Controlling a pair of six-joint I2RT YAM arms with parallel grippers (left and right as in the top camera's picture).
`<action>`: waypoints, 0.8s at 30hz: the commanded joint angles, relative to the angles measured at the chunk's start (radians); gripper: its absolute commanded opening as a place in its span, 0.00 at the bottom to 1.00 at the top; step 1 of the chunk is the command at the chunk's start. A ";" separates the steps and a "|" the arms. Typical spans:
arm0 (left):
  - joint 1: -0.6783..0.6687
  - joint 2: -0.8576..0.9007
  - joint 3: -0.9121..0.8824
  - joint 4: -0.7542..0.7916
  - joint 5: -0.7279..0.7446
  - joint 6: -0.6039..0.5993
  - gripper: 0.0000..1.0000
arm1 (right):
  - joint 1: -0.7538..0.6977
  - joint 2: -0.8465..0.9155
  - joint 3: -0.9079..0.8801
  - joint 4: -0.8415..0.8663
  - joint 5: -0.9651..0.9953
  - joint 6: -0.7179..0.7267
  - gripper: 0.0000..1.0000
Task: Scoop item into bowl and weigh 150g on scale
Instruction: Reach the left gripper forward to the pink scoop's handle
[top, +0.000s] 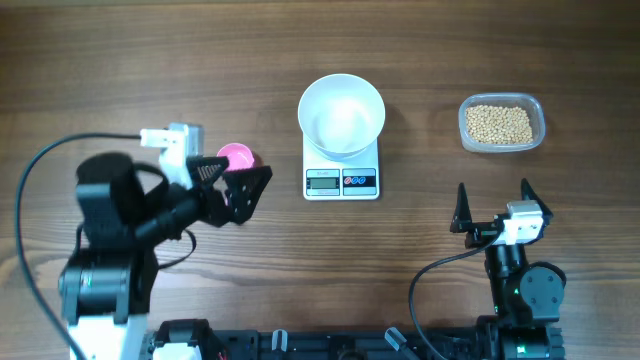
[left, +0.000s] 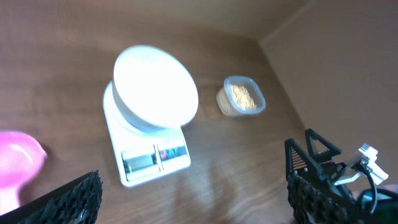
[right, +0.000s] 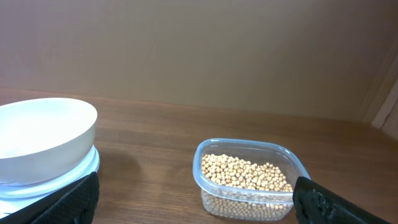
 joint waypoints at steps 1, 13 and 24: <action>-0.027 0.087 0.131 -0.089 -0.081 -0.101 0.99 | -0.006 -0.008 -0.001 0.003 -0.006 0.001 1.00; -0.061 0.523 0.473 -0.705 -0.813 -0.219 1.00 | -0.006 -0.008 -0.001 0.003 -0.006 0.000 1.00; -0.061 0.687 0.238 -0.495 -0.576 -0.203 1.00 | -0.006 -0.008 -0.001 0.003 -0.005 0.001 1.00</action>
